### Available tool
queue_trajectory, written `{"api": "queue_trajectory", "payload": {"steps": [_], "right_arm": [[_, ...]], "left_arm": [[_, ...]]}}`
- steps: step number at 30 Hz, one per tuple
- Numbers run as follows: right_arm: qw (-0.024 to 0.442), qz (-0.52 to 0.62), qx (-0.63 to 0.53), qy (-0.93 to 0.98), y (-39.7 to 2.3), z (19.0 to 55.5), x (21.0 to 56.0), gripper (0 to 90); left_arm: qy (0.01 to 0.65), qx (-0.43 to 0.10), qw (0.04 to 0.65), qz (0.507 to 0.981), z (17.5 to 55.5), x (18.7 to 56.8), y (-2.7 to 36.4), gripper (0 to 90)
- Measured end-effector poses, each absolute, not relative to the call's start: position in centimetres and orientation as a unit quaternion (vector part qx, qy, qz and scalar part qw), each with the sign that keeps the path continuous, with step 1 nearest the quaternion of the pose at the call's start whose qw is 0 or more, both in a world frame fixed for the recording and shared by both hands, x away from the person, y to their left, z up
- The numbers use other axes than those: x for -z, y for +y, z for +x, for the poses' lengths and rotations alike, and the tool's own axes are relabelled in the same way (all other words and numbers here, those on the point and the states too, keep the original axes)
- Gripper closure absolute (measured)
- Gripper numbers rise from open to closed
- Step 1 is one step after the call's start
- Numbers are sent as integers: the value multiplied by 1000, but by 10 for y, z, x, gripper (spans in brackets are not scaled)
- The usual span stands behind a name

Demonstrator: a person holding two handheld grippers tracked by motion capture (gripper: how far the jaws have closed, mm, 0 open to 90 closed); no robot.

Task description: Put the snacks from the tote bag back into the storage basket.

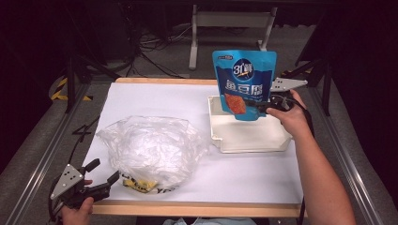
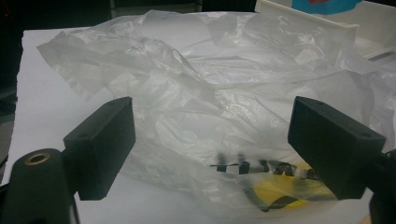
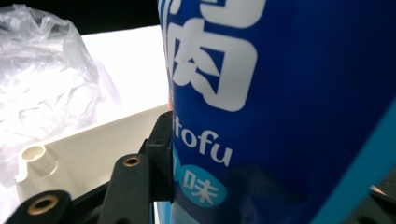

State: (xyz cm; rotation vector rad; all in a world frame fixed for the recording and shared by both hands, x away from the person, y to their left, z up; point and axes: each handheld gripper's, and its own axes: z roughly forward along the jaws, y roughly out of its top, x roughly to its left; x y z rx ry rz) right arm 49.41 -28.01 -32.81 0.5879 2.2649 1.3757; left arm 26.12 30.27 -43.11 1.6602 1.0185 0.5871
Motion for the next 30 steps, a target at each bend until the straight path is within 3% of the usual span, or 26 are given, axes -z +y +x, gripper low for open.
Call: {"api": "queue_trajectory", "payload": {"steps": [30], "right_arm": [[191,218,-476,830,-277,493,368,548]], "left_arm": [[426,-247,524,695,261,431,302,158]]}}
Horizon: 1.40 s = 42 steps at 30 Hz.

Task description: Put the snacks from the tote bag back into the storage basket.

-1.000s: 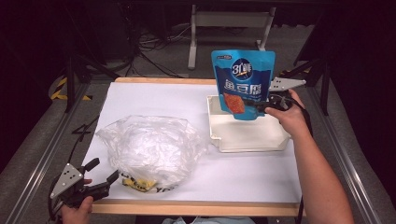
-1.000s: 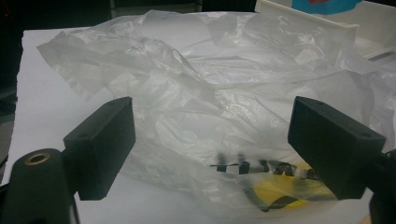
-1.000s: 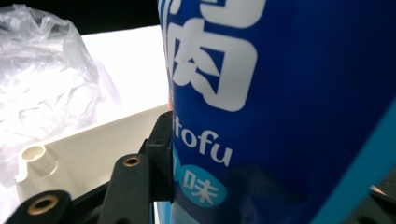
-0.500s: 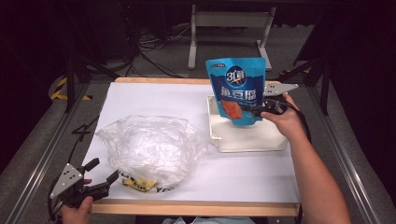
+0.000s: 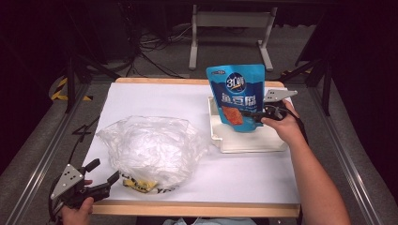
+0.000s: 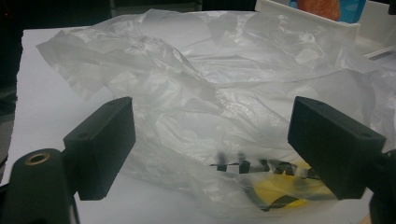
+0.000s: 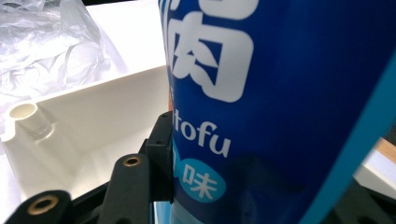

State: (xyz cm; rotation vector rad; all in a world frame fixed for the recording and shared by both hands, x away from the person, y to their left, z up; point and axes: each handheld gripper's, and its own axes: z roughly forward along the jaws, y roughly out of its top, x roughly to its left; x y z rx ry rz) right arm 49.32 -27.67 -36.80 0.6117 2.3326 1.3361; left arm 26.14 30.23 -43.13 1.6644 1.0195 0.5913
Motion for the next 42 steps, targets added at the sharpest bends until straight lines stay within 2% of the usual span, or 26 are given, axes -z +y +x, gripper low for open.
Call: {"api": "queue_trajectory", "payload": {"steps": [16,24,29,42], "right_arm": [[165,202,-489,833,-294,497,375,496],[172,207,-483,833,-298,497,373,474],[194,204,-444,851,-301,495,369,459],[198,198,-435,855,-305,495,364,421]], "left_arm": [[423,-246,521,700,262,431,302,158],[424,-246,523,697,262,432,302,158],[424,-245,523,697,262,432,301,158],[424,-244,524,697,262,432,301,157]]}}
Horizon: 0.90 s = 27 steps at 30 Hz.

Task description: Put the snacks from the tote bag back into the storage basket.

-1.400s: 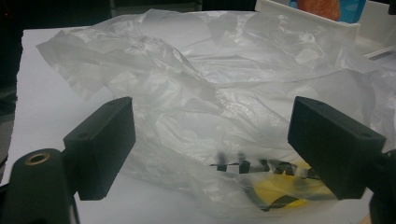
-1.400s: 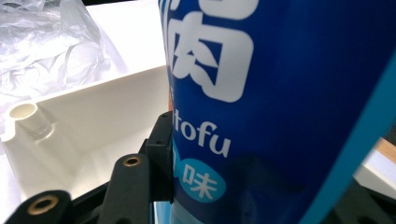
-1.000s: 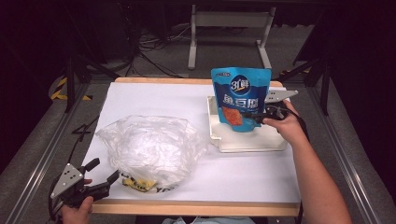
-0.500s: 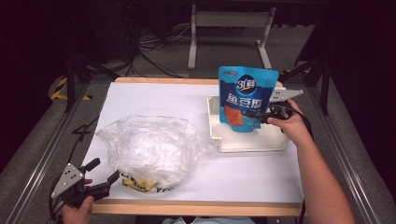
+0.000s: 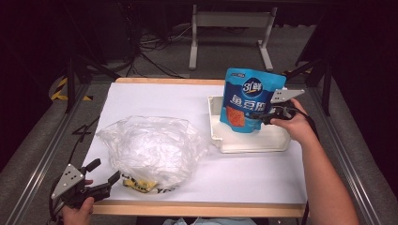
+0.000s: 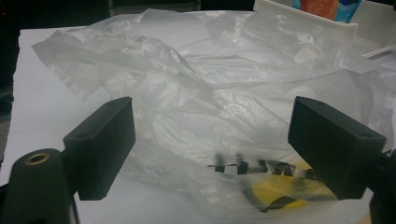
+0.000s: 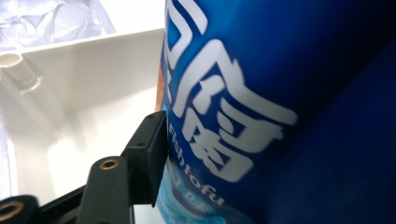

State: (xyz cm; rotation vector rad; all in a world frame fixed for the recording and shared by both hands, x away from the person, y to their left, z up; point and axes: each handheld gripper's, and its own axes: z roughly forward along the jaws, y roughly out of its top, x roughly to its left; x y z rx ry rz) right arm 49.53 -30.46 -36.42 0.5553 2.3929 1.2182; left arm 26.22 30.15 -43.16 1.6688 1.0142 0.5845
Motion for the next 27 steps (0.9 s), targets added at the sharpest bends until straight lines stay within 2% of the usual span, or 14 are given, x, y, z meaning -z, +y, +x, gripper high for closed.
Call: {"api": "queue_trajectory", "payload": {"steps": [12,17,27], "right_arm": [[210,208,-422,857,-315,493,360,412],[205,239,-437,842,-316,487,356,301],[226,279,-458,813,-325,466,334,245]], "left_arm": [[423,-244,525,697,262,431,300,157],[422,-244,525,698,263,431,300,157],[421,-242,523,701,262,431,300,156]]}}
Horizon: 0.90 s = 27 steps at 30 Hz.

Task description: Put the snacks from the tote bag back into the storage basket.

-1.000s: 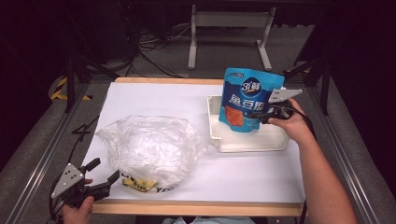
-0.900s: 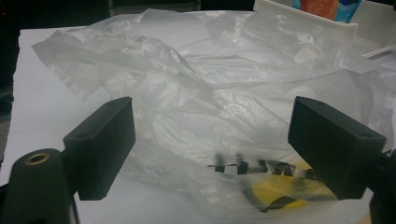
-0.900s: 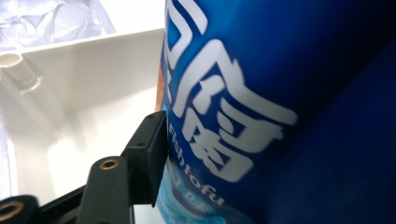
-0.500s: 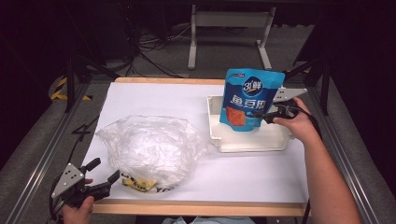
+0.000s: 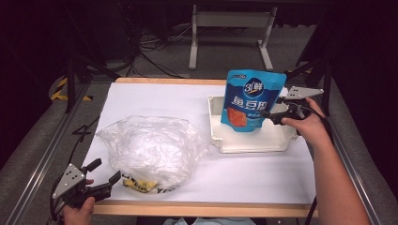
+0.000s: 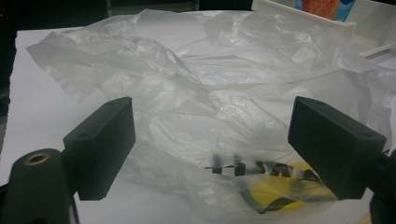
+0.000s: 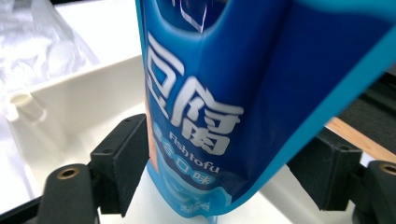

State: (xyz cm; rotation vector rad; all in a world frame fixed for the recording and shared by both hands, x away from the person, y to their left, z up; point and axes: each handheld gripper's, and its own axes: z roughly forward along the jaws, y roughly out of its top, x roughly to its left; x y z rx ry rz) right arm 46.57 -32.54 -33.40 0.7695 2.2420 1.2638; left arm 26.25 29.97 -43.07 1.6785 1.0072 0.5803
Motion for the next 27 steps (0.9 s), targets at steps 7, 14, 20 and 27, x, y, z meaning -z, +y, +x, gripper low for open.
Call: {"api": "queue_trajectory", "payload": {"steps": [7,14,20,27], "right_arm": [[248,296,-457,802,-332,448,320,240],[257,306,-469,788,-339,424,304,235],[245,296,-487,784,-336,402,296,226],[231,278,-510,781,-327,383,296,220]], "left_arm": [[421,-243,524,699,263,431,298,157],[417,-241,526,701,265,431,297,156],[415,-239,524,704,268,430,295,157],[412,-238,527,704,270,430,293,156]]}}
